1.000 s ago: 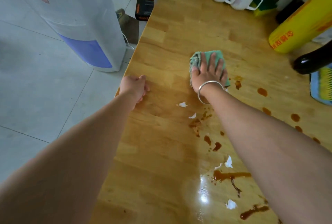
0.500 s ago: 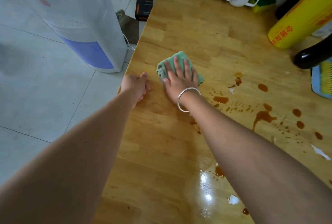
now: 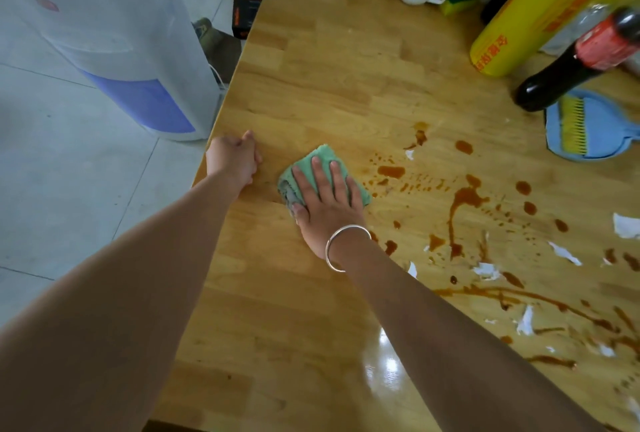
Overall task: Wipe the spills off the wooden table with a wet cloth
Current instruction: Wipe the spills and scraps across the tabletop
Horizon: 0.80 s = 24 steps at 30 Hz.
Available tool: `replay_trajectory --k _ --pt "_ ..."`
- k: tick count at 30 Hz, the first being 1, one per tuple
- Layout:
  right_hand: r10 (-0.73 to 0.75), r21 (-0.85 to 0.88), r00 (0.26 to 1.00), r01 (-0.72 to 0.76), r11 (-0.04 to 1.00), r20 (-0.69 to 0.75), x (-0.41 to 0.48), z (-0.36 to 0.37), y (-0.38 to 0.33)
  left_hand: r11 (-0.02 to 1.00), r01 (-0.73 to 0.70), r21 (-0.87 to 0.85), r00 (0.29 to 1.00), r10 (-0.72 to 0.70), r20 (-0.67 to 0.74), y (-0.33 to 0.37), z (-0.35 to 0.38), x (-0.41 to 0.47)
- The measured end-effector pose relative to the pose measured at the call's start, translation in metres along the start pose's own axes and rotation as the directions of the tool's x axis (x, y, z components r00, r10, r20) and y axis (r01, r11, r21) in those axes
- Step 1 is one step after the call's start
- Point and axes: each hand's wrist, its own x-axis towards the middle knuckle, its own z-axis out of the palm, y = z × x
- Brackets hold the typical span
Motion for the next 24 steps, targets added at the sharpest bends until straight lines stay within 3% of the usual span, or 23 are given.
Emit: replay_trajectory --k 3,7,14,19,24 --pt "0.003 0.011 1.000 -0.003 1.000 0.031 0.016 -0.008 -0.001 0.999 -0.016 0.041 1.000 0.015 0.017 0.003 0.001 -0.001" --pt "0.071 0.003 0.995 -0.071 0.997 -0.072 0.056 -0.028 -0.001 0.991 -0.076 0.112 0.995 0.068 0.074 0.020 0.012 0.002" --pt "0.120 0.053 0.985 -0.114 0.992 -0.124 0.099 -0.043 0.040 0.986 -0.156 0.064 0.982 0.148 0.117 0.063 0.059 0.016" --pt "0.307 0.162 0.939 -0.283 0.945 -0.151 0.108 -0.055 0.105 0.974 -0.162 0.159 0.975 0.133 0.179 0.078 0.078 0.021" --pt "0.546 0.207 0.824 -0.513 0.833 -0.154 0.091 -0.056 0.159 0.967 -0.125 0.222 0.971 0.074 0.228 0.083 0.071 0.022"
